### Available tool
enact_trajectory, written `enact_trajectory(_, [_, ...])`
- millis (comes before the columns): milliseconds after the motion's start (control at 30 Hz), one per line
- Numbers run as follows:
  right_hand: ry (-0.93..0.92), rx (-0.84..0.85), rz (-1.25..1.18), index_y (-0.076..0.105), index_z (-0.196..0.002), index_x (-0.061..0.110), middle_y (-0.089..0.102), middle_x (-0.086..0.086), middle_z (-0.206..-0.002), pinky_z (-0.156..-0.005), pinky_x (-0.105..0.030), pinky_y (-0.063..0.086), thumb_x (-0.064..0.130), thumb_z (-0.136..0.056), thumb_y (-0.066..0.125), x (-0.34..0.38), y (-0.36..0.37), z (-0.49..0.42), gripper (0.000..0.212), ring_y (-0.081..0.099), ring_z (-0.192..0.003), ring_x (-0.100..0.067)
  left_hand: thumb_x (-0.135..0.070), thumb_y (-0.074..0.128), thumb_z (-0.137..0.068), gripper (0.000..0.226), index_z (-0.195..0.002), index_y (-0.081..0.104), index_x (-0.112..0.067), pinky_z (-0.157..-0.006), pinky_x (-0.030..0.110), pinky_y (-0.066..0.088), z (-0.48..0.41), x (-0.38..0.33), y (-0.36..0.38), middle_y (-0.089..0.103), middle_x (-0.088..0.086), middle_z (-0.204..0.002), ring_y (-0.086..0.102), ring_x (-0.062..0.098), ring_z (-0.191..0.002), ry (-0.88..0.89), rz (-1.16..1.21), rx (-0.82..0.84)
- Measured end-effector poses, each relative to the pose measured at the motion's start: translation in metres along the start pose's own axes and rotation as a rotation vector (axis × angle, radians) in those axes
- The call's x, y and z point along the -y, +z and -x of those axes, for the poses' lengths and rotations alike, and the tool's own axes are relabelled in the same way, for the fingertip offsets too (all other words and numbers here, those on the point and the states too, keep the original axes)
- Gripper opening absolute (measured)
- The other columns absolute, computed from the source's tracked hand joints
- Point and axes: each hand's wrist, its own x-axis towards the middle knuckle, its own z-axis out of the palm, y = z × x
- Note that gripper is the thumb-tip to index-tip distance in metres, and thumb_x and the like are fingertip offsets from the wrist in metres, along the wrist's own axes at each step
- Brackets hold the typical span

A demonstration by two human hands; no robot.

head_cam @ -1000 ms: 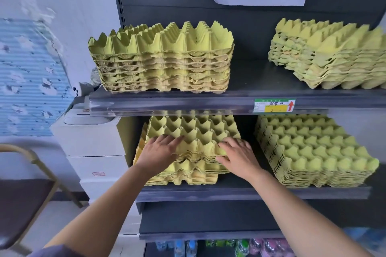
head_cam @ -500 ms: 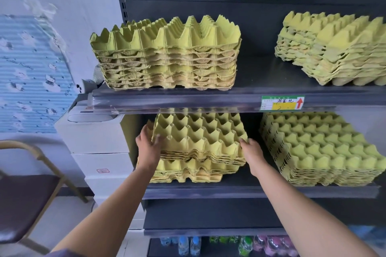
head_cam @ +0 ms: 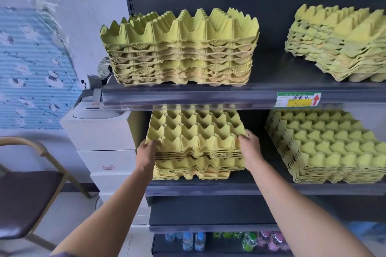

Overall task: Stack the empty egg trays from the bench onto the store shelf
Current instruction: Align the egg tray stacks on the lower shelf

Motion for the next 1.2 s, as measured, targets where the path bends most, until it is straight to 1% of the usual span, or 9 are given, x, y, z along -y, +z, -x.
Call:
enact_trajectory(167, [0.023,-0.053,-0.049,0.048,-0.136,0.01,0.055,-0.009,-0.134,-0.099,-0.038,0.046,0.005,-0.092,0.042,-0.001,0.003,-0.002,0.045,0.057,-0.113,-0.024,-0.012,0.05,-0.084,0.012,-0.074,0.055,-0.017,-0.058,0.029,0.035,0.0,0.004,0.001,0.055,0.001,-0.071,0.047,0.021,-0.072,-0.043,0.008,0.042])
enact_trajectory(367, [0.062,-0.131,-0.112,0.052,-0.134,0.01,0.057,-0.01,-0.132,-0.101,-0.043,0.045,0.004,-0.093,0.042,-0.008,-0.008,-0.008,0.042,0.057,-0.115,-0.028,-0.016,0.052,-0.085,0.008,-0.086,0.06,-0.017,-0.063,0.03,0.042,0.003,0.013,0.006,0.063,-0.002,-0.076,0.054,0.018,-0.074,-0.017,-0.085,0.098])
enact_trajectory(533, [0.129,0.006,-0.052,0.04,-0.142,0.024,0.051,-0.003,-0.138,-0.105,-0.049,0.039,0.016,-0.097,0.042,-0.03,-0.01,-0.002,0.046,0.052,-0.121,-0.026,-0.026,0.051,-0.082,0.02,-0.096,0.06,-0.017,-0.086,0.043,0.045,0.003,0.03,0.005,0.064,0.007,-0.093,0.056,0.026,-0.09,-0.057,-0.096,0.107])
enact_trajectory(600, [0.163,0.042,-0.018,0.039,-0.141,0.028,0.053,-0.001,-0.134,-0.103,-0.049,0.039,0.022,-0.096,0.044,-0.029,-0.014,-0.003,0.046,0.051,-0.12,-0.026,-0.034,0.052,-0.073,0.026,-0.093,0.059,-0.018,-0.086,0.041,0.042,0.003,0.03,0.005,0.062,0.006,-0.093,0.053,0.024,-0.09,-0.077,-0.111,0.125])
enact_trajectory(767, [0.259,0.062,0.019,0.06,-0.11,0.015,0.065,-0.014,-0.112,-0.095,-0.049,0.048,0.025,-0.092,0.049,-0.034,-0.018,-0.003,0.023,0.06,-0.104,-0.033,-0.043,0.055,-0.068,0.053,-0.106,0.058,-0.007,-0.077,0.035,0.035,0.003,0.031,0.003,0.056,0.006,-0.097,0.047,0.021,-0.087,-0.182,-0.128,0.112])
enact_trajectory(833, [0.214,0.037,-0.004,0.063,-0.099,0.015,0.067,-0.015,-0.107,-0.094,-0.052,0.049,0.02,-0.091,0.051,-0.032,-0.017,-0.003,0.015,0.062,-0.104,-0.034,-0.035,0.056,-0.076,0.038,-0.1,0.06,-0.006,-0.075,0.033,0.035,0.001,0.031,0.003,0.057,0.006,-0.091,0.048,0.022,-0.085,-0.161,-0.104,0.088])
enact_trajectory(900, [0.174,0.026,-0.023,0.064,-0.092,0.018,0.068,-0.013,-0.102,-0.093,-0.05,0.05,0.017,-0.09,0.052,-0.03,-0.016,-0.002,0.013,0.063,-0.101,-0.033,-0.032,0.057,-0.081,0.031,-0.095,0.061,-0.006,-0.081,0.034,0.039,0.001,0.03,0.002,0.061,0.007,-0.093,0.053,0.025,-0.092,-0.126,-0.072,0.074])
enact_trajectory(1033, [0.131,-0.009,-0.047,0.066,-0.091,0.017,0.068,-0.016,-0.102,-0.089,-0.047,0.049,0.015,-0.088,0.052,-0.032,-0.013,0.006,0.015,0.062,-0.1,-0.034,-0.045,0.056,-0.089,0.045,-0.115,0.06,-0.008,-0.103,0.041,0.037,0.004,0.032,-0.006,0.064,0.006,-0.115,0.055,0.024,-0.11,-0.071,0.006,0.109])
enact_trajectory(1200, [0.053,-0.046,-0.049,0.067,-0.088,0.017,0.07,-0.013,-0.097,-0.084,-0.046,0.053,0.015,-0.086,0.051,-0.024,-0.007,0.013,0.016,0.063,-0.091,-0.032,-0.033,0.054,-0.092,0.027,-0.111,0.059,-0.015,-0.085,0.038,0.033,0.002,0.034,-0.016,0.065,-0.008,-0.094,0.055,0.015,-0.1,-0.083,0.041,0.112])
